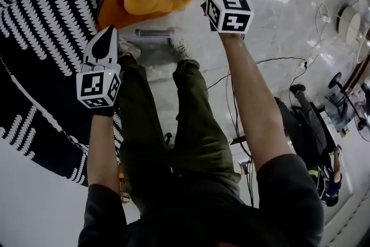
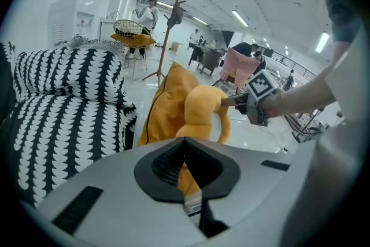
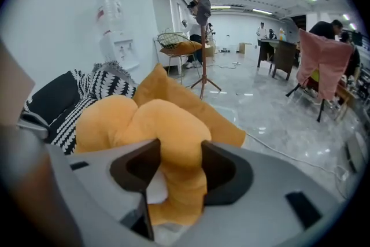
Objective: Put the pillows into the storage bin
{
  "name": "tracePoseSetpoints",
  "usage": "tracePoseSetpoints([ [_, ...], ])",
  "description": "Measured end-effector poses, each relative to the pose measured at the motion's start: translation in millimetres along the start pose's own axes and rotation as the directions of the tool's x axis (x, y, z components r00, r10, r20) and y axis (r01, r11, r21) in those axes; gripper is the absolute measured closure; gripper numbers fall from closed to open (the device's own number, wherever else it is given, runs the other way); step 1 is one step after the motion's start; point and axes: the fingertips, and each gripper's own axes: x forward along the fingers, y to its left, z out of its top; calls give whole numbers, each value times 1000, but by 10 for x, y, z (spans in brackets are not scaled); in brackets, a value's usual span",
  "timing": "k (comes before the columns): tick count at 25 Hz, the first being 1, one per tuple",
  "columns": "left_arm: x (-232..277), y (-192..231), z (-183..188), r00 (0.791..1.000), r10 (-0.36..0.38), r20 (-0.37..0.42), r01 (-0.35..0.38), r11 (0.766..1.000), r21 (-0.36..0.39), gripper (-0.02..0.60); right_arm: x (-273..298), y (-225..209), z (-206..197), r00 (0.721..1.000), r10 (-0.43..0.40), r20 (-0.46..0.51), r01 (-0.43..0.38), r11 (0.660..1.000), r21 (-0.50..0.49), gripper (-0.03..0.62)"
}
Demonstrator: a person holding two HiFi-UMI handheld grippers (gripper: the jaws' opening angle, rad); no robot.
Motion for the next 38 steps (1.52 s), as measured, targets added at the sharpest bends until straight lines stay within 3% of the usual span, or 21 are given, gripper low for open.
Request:
tracePoseSetpoints([
  [4,20,-77,26,1000,0,13,0,1000,5,578,-279,18,-237,1000,-10,0,10,1000,-3,393],
  [9,113,-334,425,999,-5,34,4,1000,30,579,-516,-118,-288,1000,2,-18,-2,1000,16,393],
  [13,-169,-413,672,998,-5,68,2,999,46,578,-528,72,-221,993,59,-103,-69,993,-99,331],
  [15,-307,-355,704,996,0,85,-4,999,48,578,-512,116,-83,994,30,-109,-48,985,-166,284],
  [19,-385,-278,749,995,8,102,-13,999,49,578,-656,92,360,999,-37,7,38,972,-232,285],
  [25,-726,-561,1170,987,12,160,-24,997,69,578,-1490,462,802,985,87,151,-52,973,-224,326],
  [29,-1226,-826,1582,978,1,207,-21,995,96,578,-2244,747,1111,969,122,213,-71,970,-233,340],
  [38,-2506,-1517,2582,946,-29,322,-38,979,202,578,-3810,930,2123,918,119,378,-12,961,-275,483],
])
